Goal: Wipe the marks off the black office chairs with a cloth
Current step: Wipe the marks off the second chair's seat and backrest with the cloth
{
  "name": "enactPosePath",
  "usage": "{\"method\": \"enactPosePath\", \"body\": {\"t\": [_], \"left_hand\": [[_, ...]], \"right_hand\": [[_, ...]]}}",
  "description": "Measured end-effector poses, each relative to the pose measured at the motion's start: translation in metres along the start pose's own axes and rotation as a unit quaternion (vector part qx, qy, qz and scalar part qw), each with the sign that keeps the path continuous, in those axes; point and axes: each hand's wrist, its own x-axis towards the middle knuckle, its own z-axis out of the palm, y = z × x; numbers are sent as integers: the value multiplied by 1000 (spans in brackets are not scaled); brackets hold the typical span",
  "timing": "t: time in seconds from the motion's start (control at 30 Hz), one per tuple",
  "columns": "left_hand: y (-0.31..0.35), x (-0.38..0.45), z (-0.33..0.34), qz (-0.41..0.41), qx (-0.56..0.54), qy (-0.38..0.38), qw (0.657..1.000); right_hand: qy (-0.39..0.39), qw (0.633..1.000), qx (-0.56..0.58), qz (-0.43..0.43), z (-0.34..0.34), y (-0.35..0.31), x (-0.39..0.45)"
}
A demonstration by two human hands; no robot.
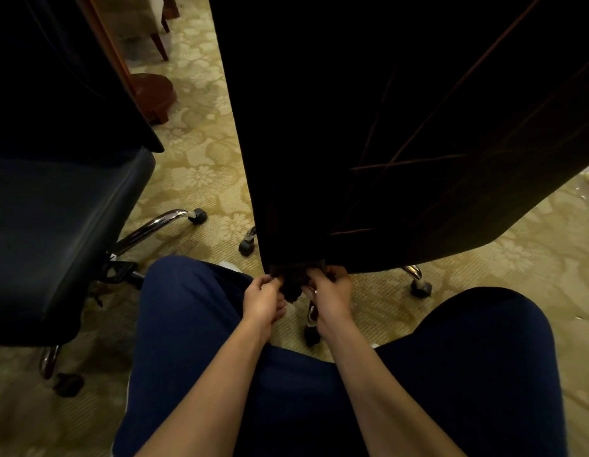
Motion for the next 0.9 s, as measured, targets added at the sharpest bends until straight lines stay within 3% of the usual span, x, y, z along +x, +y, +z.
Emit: {"method": "enactPosePath", "body": {"t": [0.17,0.37,0.5,0.73,0.8,0.9], "left_hand": [[4,-22,-1,110,66,-16,992],[4,-23,7,65,9,-1,998],[18,-19,16,84,-76,31,993],[44,-39,25,263,-57,28,963],[41,-36,26,266,-14,32,963],[26,-27,24,203,-4,30,979]], "right_hand": [[-43,999,-22,-6,-13,4,1],[-67,994,-26,87,-10,7,-3],[-23,998,-54,8,12,-12,4],[3,969,-62,-240,18,-48,-11],[12,965,-78,-250,18,-43,-9],[26,969,-117,-215,11,-16,-6]]}}
